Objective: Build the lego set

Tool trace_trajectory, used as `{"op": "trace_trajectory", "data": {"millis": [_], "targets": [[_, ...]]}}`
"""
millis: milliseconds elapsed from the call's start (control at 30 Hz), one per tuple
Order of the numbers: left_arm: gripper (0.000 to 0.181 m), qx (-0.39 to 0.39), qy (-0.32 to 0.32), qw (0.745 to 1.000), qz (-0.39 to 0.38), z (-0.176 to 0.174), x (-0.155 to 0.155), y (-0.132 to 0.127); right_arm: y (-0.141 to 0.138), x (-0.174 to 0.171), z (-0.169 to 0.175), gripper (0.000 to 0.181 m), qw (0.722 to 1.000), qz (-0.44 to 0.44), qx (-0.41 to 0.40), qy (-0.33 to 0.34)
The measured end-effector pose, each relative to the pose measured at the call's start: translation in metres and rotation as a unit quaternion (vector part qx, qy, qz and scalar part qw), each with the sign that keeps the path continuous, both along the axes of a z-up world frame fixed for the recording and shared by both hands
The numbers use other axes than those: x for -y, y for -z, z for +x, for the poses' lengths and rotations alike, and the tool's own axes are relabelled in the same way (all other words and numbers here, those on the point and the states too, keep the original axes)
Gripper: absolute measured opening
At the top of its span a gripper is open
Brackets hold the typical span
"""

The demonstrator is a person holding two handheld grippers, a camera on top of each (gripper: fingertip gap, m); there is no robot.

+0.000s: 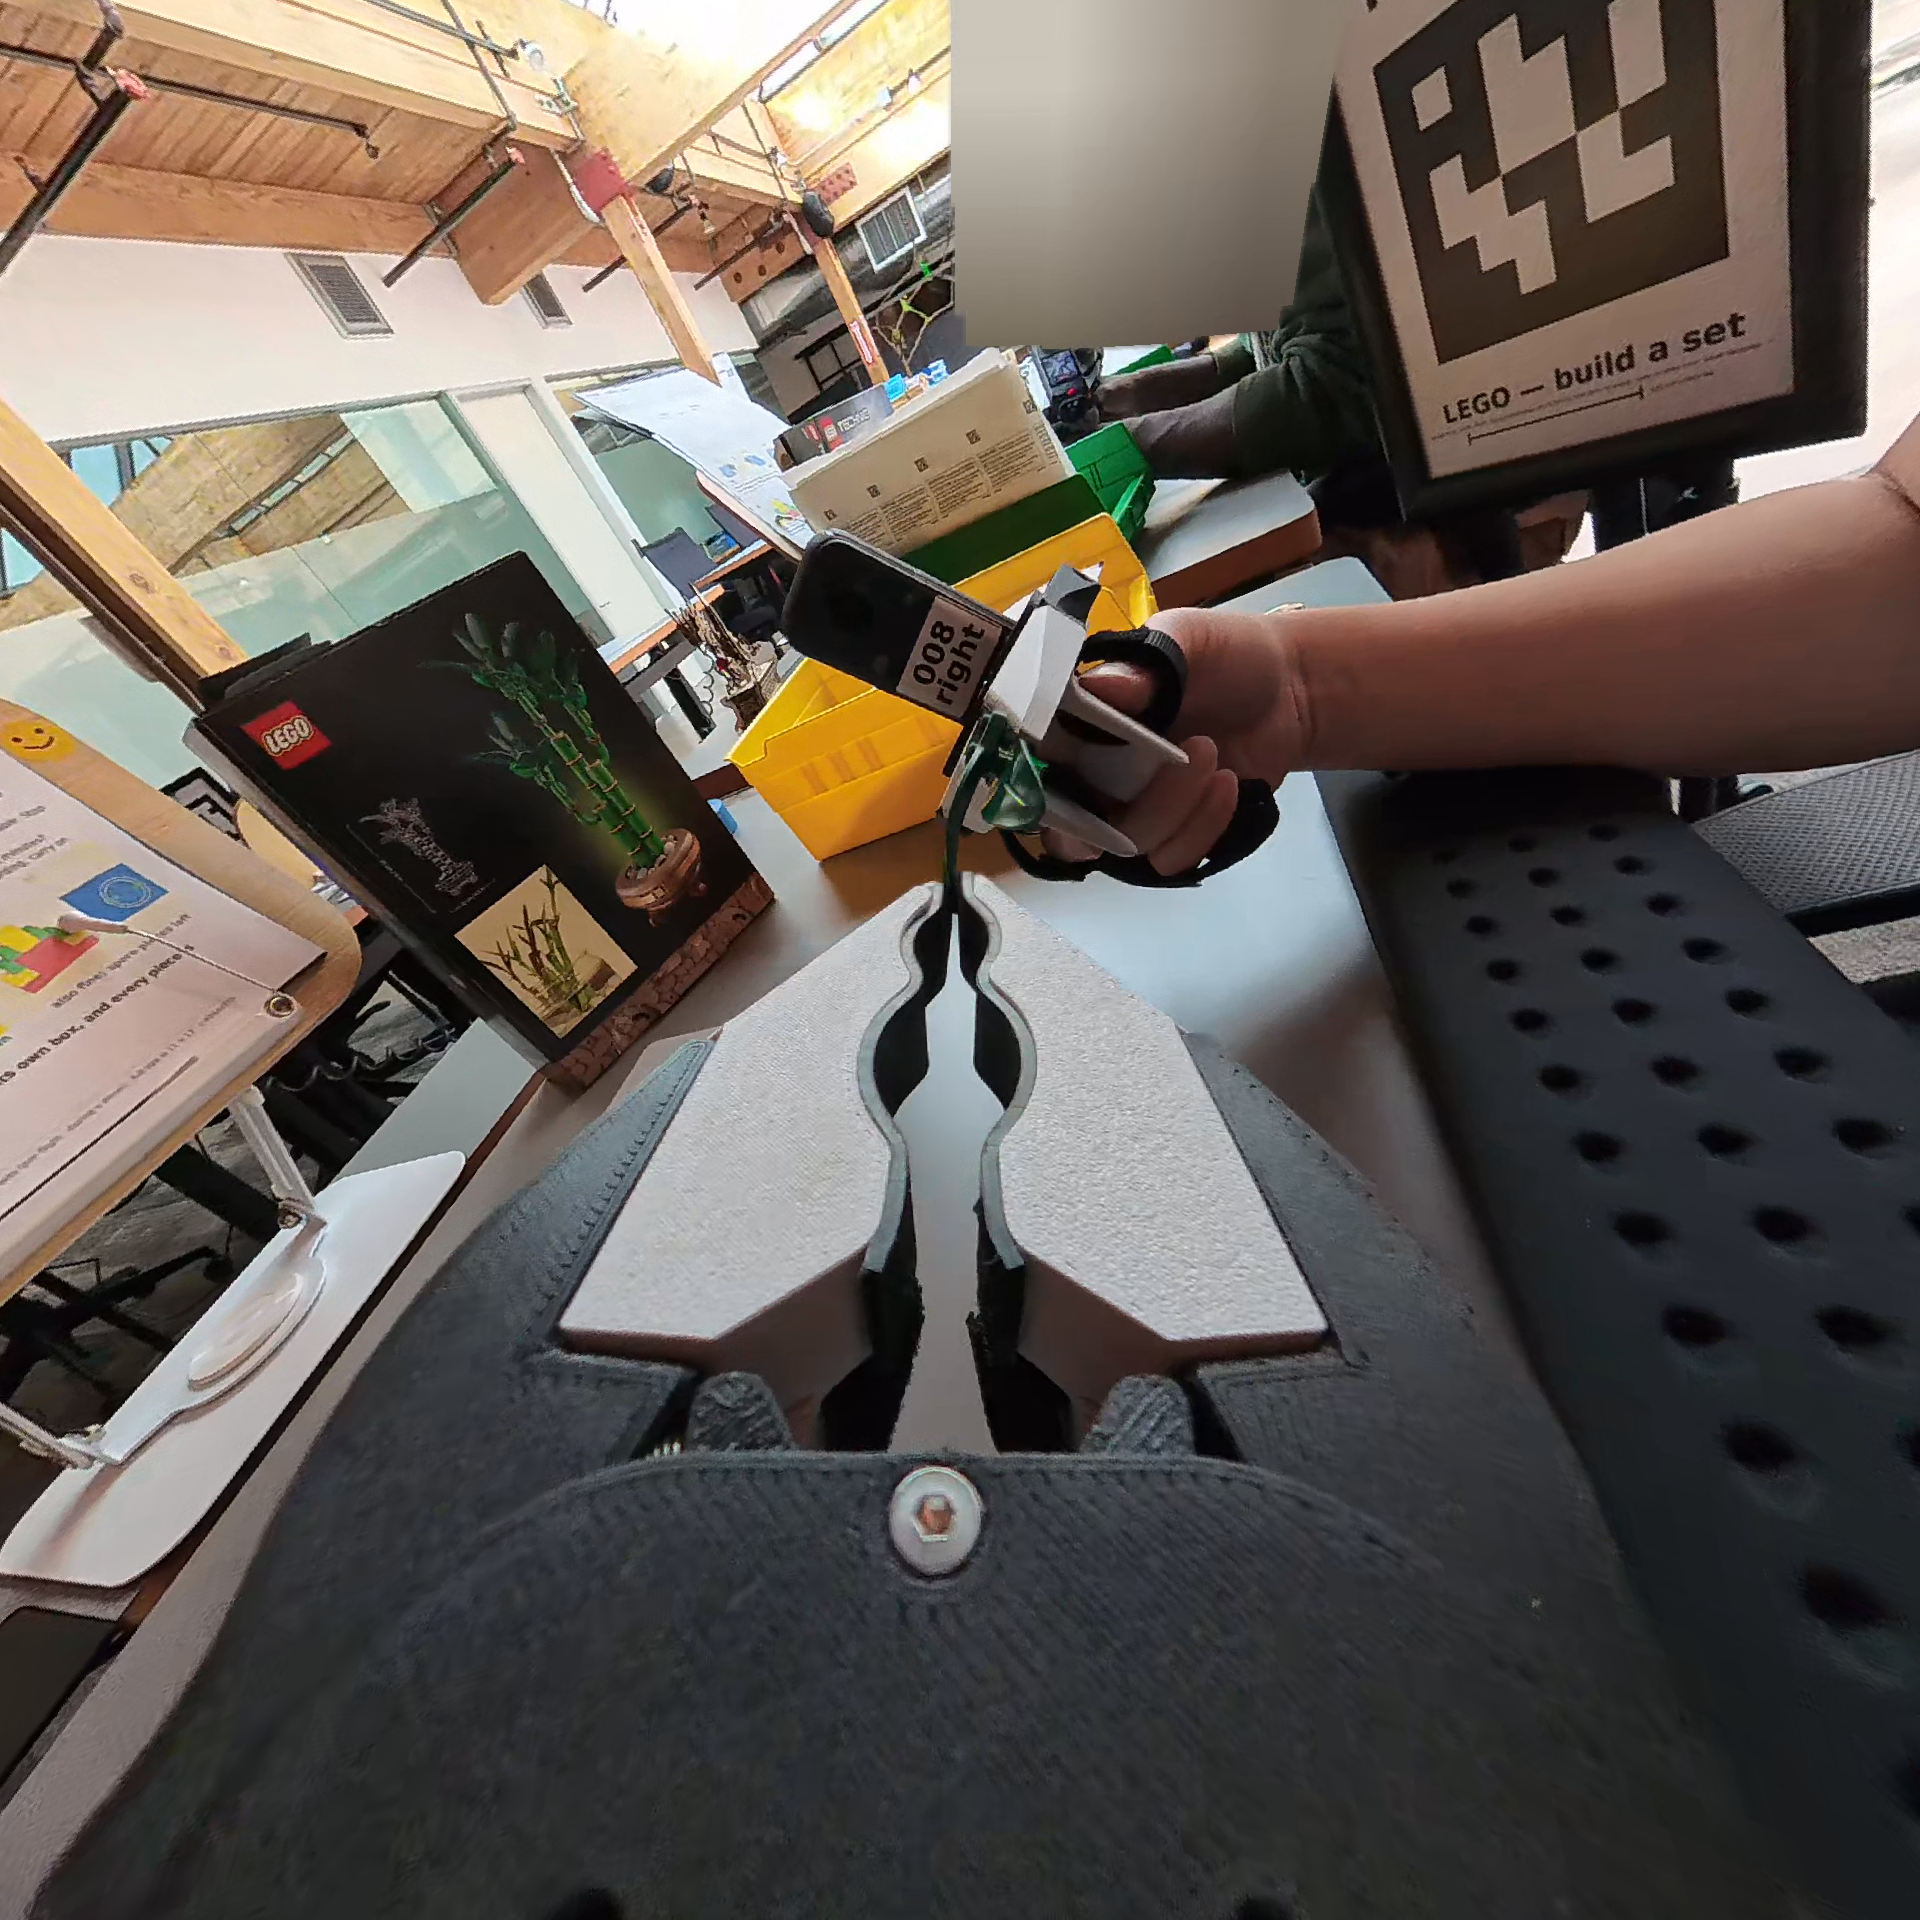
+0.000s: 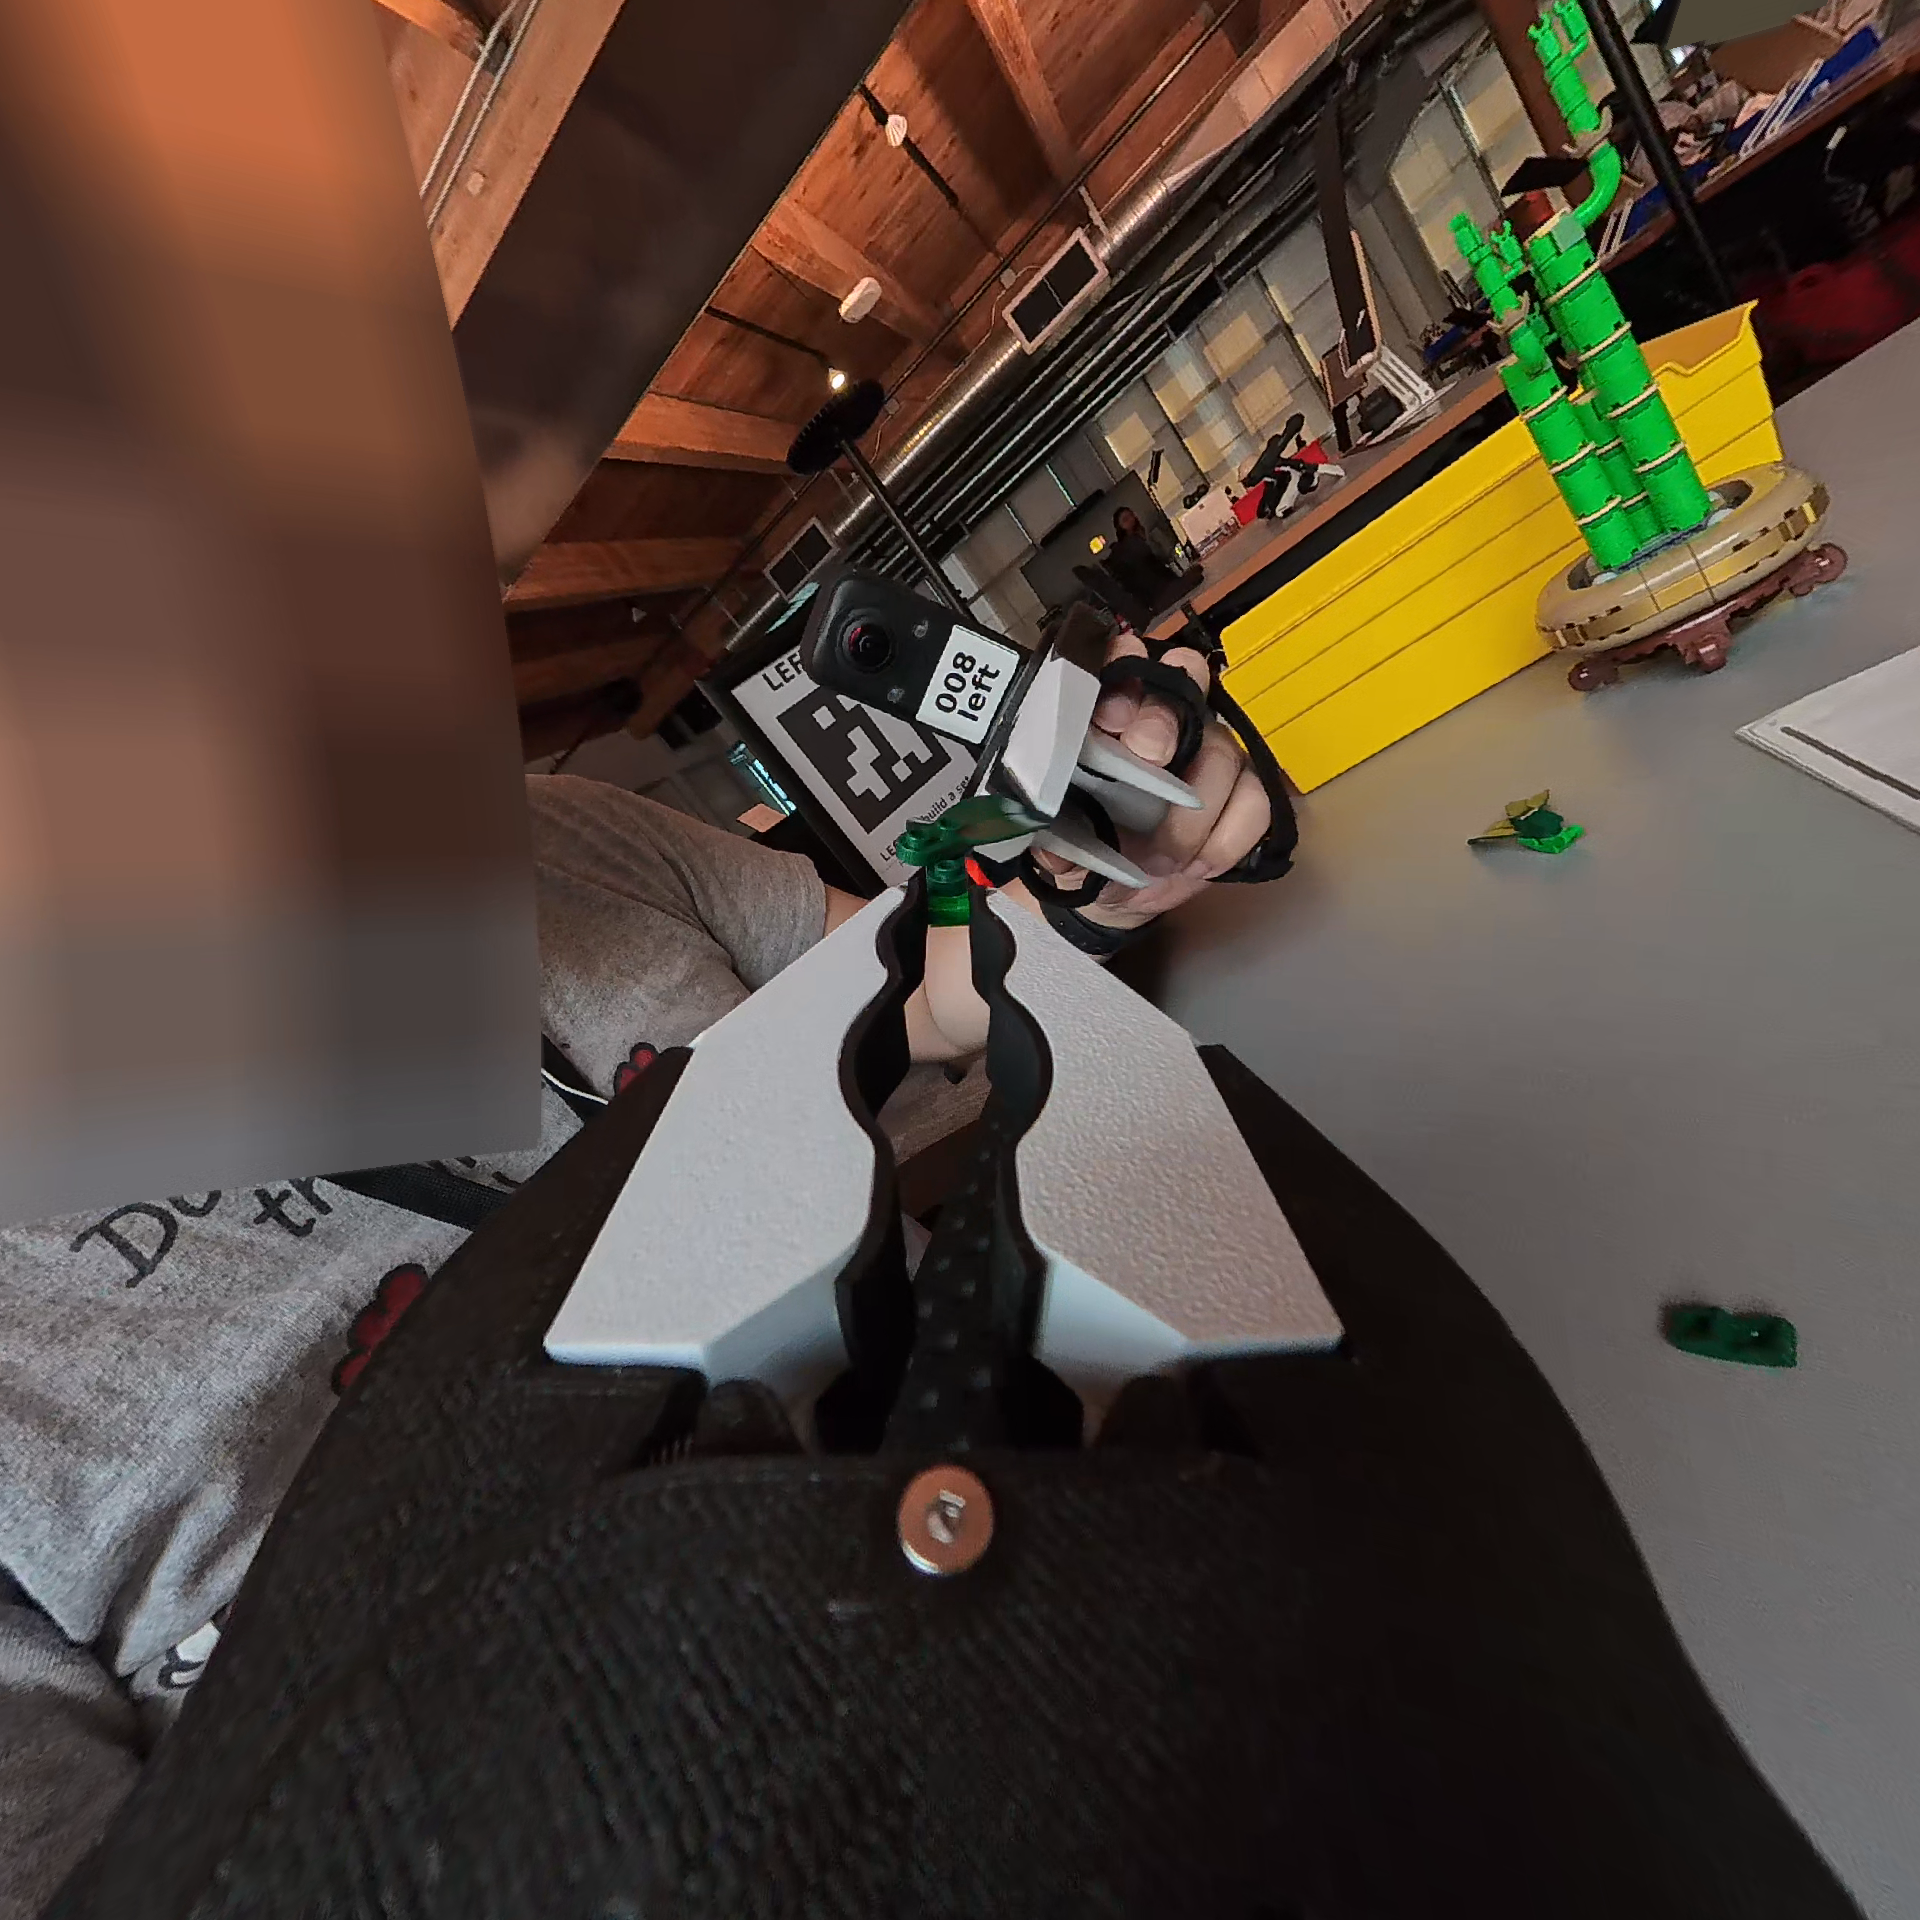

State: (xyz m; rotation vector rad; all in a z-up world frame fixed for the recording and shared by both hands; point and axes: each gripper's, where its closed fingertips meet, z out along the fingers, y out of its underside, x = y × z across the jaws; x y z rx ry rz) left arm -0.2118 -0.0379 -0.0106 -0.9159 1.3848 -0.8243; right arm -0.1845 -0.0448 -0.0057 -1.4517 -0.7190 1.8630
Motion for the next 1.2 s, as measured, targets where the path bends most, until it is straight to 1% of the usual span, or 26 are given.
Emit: {"op": "trace_trajectory", "data": {"millis": [233,367,533,833,1200], "targets": [[0.0,-0.006,-0.009,0.999,0.035,0.003,0.002,0.004,0.004,0.004,-0.007,0.006,1.0,0.016,0.018,-0.004],[0.0,-0.003,-0.015,0.999,0.044,0.002,0.002,0.002,0.006,0.002,-0.008,0.006,0.998,0.042,0.036,0.013],[0.0,-0.016,-0.036,0.997,0.072,0.001,-0.003,0.004,0.01,-0.001,-0.01,0.006,0.995,0.065,0.061,0.035],[0.0,-0.018,-0.035,0.996,0.074,0.001,-0.002,0.004,0.008,0.0,-0.01,0.006,0.994,0.077,0.062,0.04],[0.0,-0.003,-0.034,0.995,0.098,-0.002,0.003,-0.004,0.001,0.007,-0.013,0.006,0.987,0.14,0.066,0.051]]}}
